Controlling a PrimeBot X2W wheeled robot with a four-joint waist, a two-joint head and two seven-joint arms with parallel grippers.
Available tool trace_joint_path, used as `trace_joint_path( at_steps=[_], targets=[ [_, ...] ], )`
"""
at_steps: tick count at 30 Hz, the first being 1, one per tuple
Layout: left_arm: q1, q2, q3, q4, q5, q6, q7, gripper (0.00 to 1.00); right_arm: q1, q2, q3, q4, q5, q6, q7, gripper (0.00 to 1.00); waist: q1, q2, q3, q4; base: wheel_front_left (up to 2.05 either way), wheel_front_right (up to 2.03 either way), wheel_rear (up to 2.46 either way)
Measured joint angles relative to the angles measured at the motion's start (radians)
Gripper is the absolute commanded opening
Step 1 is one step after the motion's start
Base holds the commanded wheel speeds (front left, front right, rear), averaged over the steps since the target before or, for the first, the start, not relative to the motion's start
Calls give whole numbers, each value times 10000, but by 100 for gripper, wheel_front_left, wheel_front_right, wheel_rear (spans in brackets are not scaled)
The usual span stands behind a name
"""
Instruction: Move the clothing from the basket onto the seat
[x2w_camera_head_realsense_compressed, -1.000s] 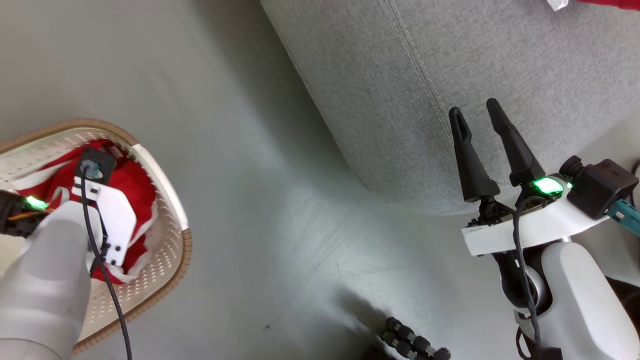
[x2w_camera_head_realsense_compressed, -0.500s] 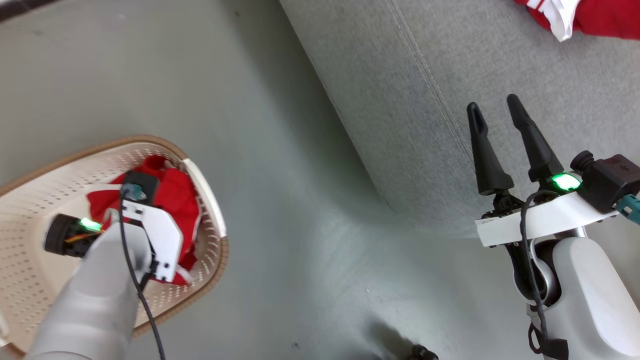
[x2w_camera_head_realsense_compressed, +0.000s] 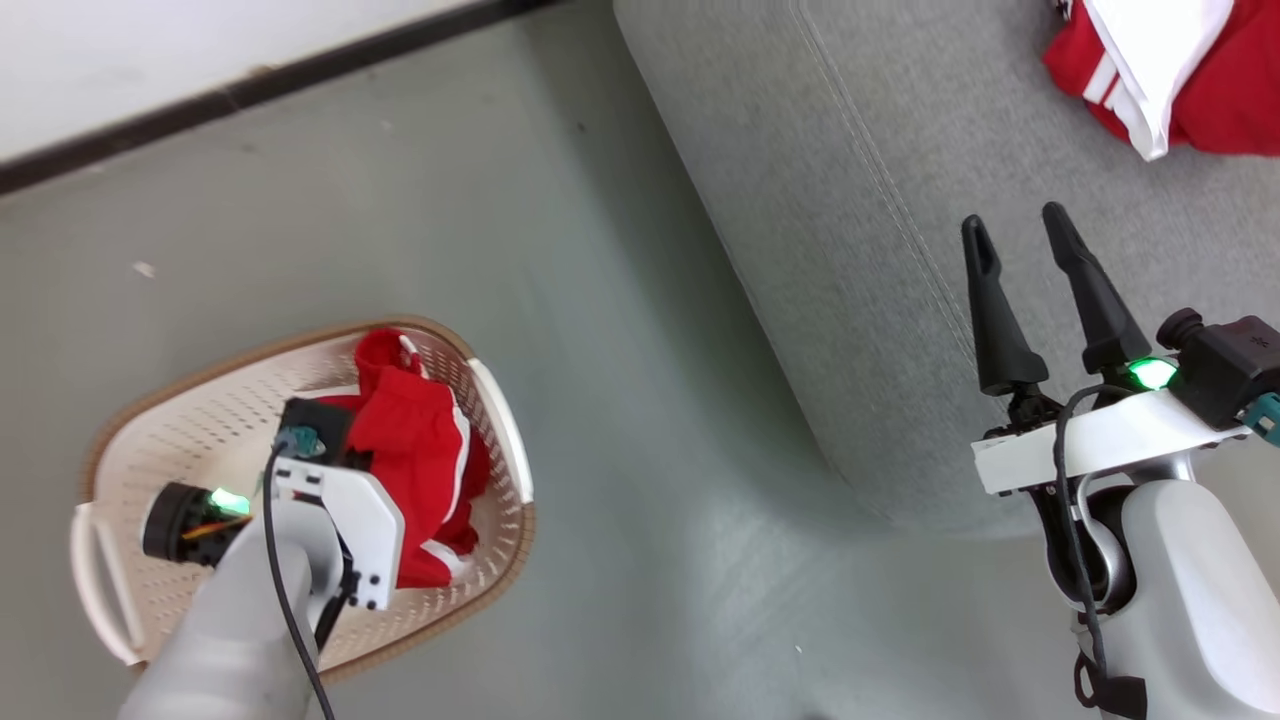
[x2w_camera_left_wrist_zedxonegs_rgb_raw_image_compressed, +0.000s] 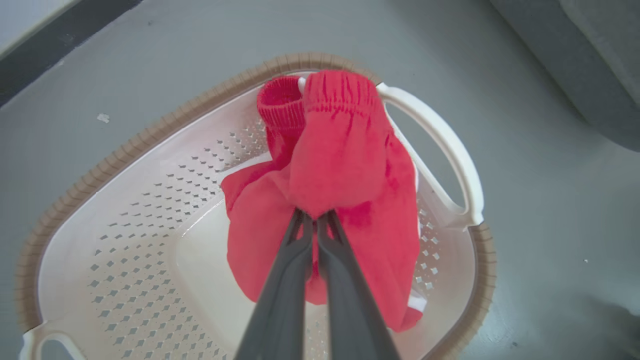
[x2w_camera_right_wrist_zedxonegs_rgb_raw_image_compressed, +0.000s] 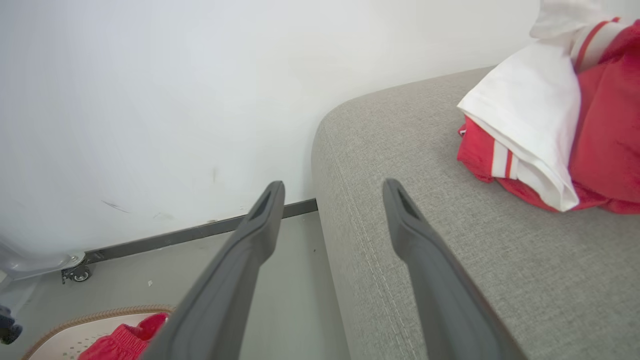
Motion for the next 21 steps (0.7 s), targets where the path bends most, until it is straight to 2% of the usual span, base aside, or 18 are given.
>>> trace_joint_path(
  at_steps=[12, 21],
  targets=[
    [784, -196, 8, -59, -299, -253, -978, 0, 683, -10, -428, 240, -213, 0, 0, 100, 0, 0, -1230, 761, 0, 0, 0],
    [1348, -224, 159, -230, -777, -339, -1246, 0, 1204, -17, -608, 334, -422, 0, 0, 100, 0, 1, -2013, 1224, 0, 0, 0]
  ],
)
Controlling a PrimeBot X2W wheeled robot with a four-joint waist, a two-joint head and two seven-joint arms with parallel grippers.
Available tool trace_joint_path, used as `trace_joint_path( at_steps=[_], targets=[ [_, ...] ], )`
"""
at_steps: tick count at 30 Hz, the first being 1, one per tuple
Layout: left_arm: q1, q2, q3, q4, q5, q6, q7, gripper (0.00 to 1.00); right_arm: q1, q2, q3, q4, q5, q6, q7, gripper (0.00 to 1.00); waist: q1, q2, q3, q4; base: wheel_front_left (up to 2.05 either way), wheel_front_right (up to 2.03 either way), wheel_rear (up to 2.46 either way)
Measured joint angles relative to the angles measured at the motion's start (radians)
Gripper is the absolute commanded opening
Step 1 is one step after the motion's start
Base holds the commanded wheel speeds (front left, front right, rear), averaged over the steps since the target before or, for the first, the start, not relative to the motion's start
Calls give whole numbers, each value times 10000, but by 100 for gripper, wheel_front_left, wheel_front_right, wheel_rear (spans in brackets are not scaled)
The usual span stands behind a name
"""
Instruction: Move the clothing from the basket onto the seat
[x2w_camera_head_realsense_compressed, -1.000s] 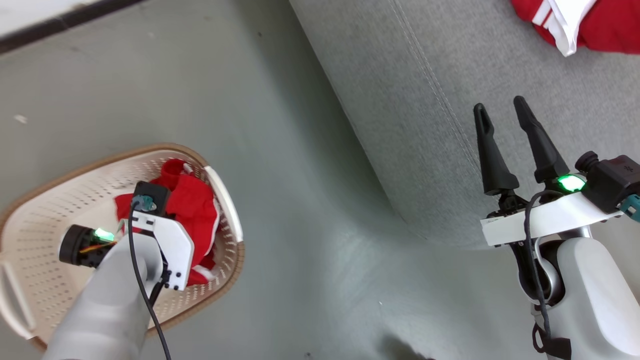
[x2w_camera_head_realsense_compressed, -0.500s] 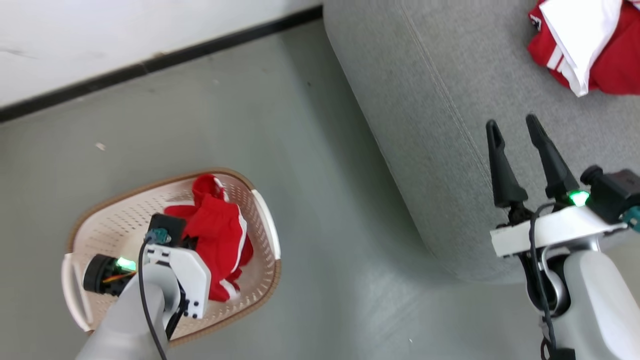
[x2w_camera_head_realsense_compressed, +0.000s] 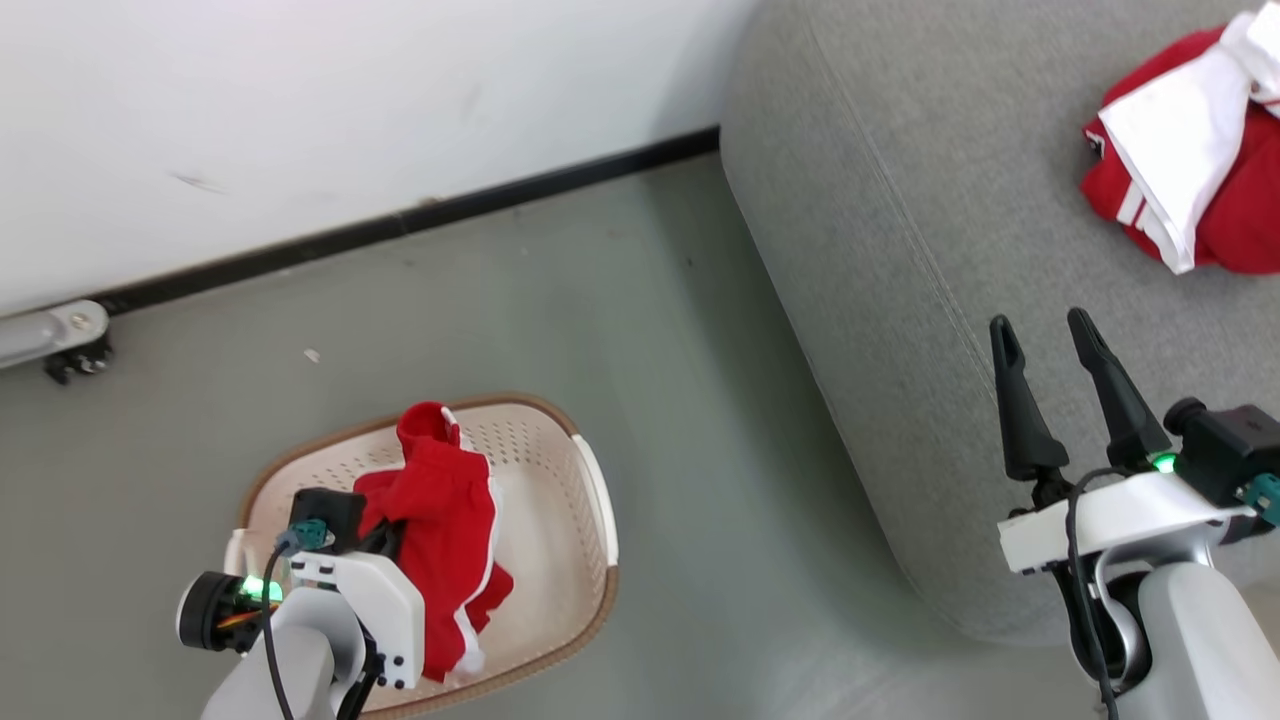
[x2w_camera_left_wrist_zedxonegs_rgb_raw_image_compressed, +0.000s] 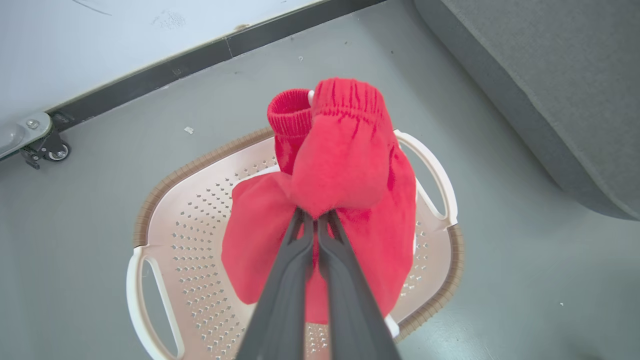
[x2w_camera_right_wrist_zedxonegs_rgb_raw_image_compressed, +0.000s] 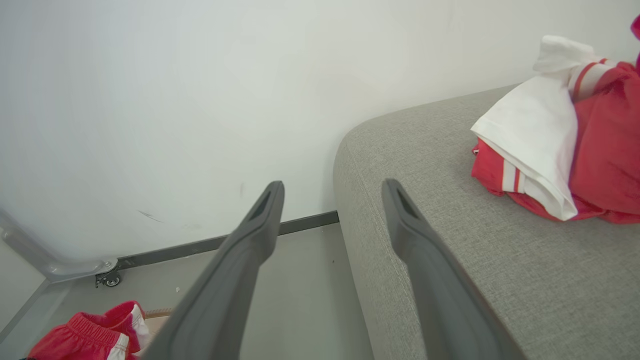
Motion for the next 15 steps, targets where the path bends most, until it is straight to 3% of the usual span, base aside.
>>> trace_joint_path(
  at_steps=[15],
  targets=[
    [1173, 2, -545, -1152, -610, -188, -196, 0, 1020, 4, -276, 61, -50, 0, 0, 100, 0, -1, -1335, 682, 0, 0, 0]
  ],
)
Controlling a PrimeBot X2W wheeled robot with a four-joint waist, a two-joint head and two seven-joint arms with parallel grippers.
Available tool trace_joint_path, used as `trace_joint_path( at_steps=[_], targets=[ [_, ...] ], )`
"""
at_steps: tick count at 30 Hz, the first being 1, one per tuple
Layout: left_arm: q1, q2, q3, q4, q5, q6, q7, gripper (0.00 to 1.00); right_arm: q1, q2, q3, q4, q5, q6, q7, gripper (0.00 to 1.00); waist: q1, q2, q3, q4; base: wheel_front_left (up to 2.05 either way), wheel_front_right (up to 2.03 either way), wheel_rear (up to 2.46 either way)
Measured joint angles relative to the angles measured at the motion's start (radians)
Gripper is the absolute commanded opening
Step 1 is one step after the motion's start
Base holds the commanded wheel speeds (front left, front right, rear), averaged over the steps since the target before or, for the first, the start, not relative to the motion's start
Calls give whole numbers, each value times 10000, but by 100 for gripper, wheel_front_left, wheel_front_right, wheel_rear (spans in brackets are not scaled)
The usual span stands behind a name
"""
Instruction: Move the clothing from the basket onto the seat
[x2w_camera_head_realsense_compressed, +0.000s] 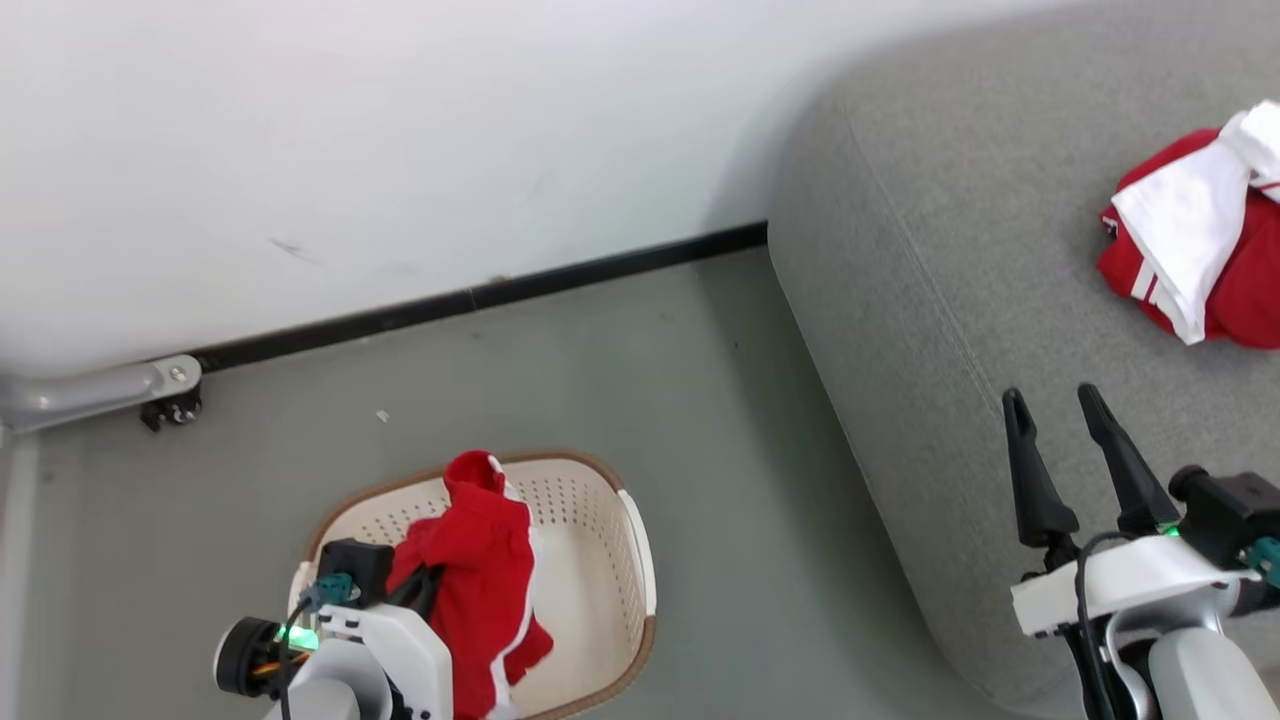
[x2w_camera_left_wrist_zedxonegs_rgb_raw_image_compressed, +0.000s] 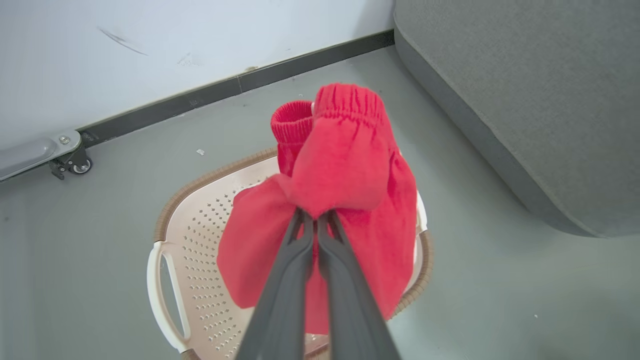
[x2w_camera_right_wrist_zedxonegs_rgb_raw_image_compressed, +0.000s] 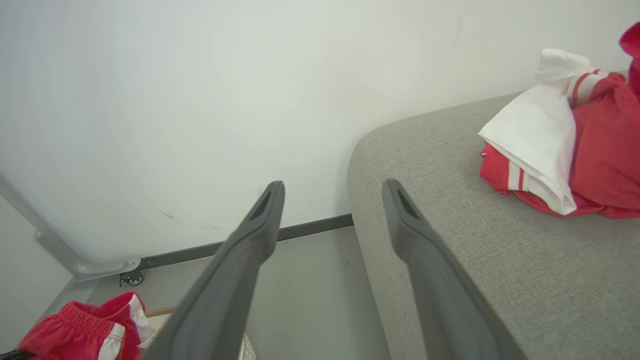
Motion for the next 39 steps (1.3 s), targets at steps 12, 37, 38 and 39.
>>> trace_joint_path(
  at_steps=[12, 37, 38, 39],
  targets=[
    [775, 15, -426, -1379, -454, 0, -42, 0, 851, 12, -153, 13, 213, 0, 0, 100, 0, 1, -910, 256, 0, 0, 0],
    [1820, 46, 58, -4970, -537, 105, -44, 0, 1712, 19, 40, -35, 451, 0, 0, 100, -1, 0, -2082, 455, 0, 0, 0],
    [1823, 48, 96, -5147, -537, 111, -44, 0, 1726, 19, 40, -38, 451, 0, 0, 100, 0, 1, -2097, 472, 0, 0, 0],
    [1825, 48, 136, -5319, -537, 117, -44, 0, 1745, 19, 38, -48, 451, 0, 0, 100, 0, 0, -2109, 489, 0, 0, 0]
  ],
)
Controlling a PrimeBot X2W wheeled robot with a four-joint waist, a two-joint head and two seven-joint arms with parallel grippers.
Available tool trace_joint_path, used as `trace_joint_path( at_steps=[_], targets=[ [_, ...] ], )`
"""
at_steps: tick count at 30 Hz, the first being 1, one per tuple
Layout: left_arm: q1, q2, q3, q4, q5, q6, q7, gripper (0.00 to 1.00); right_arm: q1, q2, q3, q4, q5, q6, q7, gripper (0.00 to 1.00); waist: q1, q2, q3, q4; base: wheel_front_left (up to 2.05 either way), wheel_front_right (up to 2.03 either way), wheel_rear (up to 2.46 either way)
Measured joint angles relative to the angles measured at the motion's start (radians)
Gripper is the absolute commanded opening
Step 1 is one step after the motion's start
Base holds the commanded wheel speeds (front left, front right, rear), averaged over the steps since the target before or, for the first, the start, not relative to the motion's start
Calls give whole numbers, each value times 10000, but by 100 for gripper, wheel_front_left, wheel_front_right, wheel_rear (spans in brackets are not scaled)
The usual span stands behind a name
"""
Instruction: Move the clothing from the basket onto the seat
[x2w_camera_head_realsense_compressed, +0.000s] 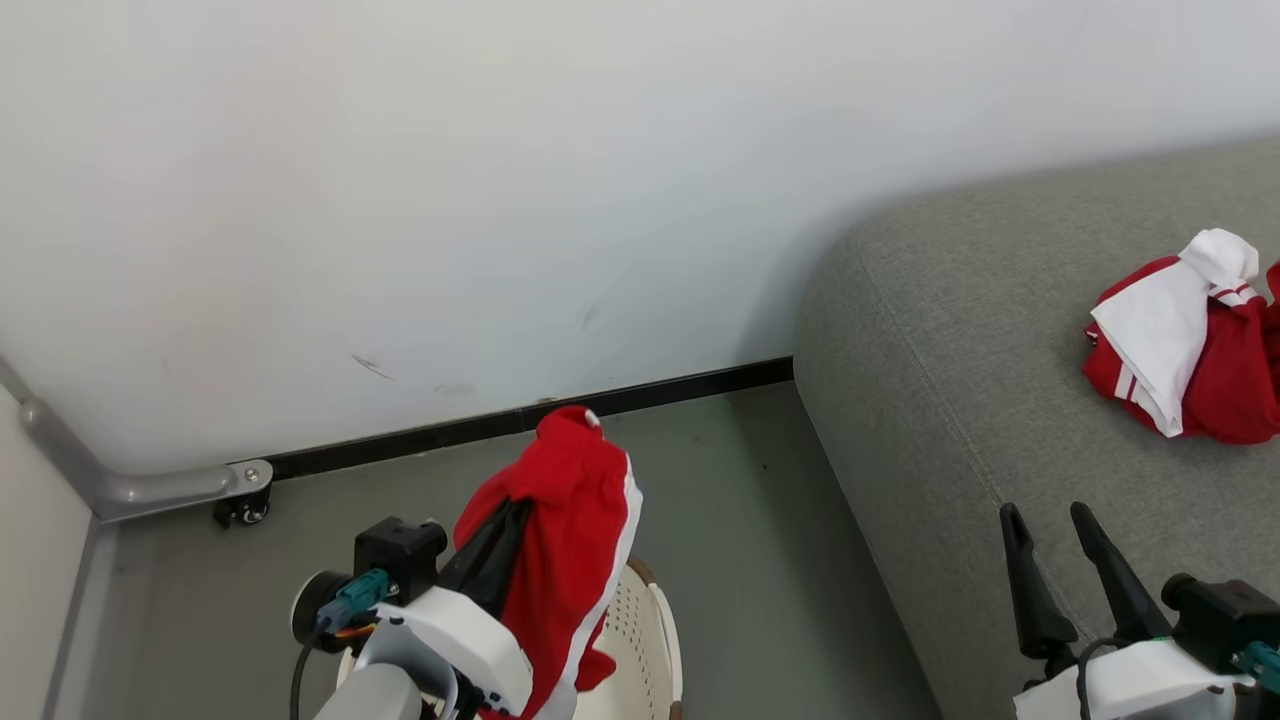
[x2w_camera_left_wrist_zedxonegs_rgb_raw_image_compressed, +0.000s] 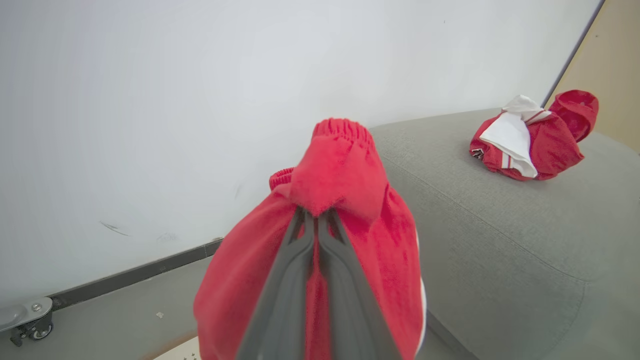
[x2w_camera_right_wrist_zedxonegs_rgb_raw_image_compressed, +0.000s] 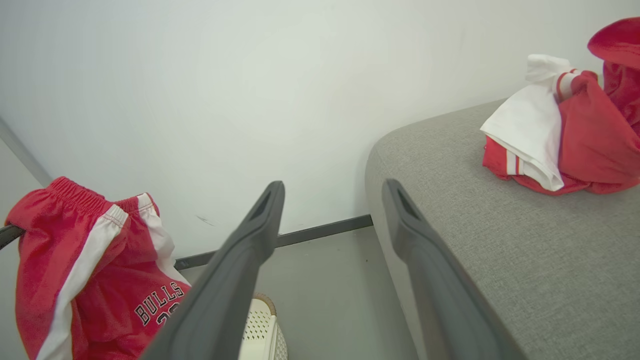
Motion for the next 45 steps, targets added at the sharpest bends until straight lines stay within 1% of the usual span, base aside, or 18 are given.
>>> trace_joint_path(
  at_steps=[14, 28, 41, 45],
  targets=[
    [276, 13, 282, -1812, 0, 159, -12, 0, 161, 4, 21, -165, 0, 0, 0, 100, 0, 0, -92, 210, 0, 0, 0],
    [407, 29, 704, -3530, -2, 161, -40, 0, 174, 4, 123, -259, 17, 0, 0, 100, 0, 0, -253, 269, 0, 0, 0],
    [407, 27, 775, -4943, -2, 161, -40, 0, 188, 4, 314, -299, 100, 0, 0, 100, 0, 0, -250, 245, 0, 0, 0],
    [406, 31, 748, -5264, 12, 159, -40, 0, 314, 2, 522, -303, 92, 0, 0, 100, 0, 0, -250, 237, 0, 0, 0]
  ],
)
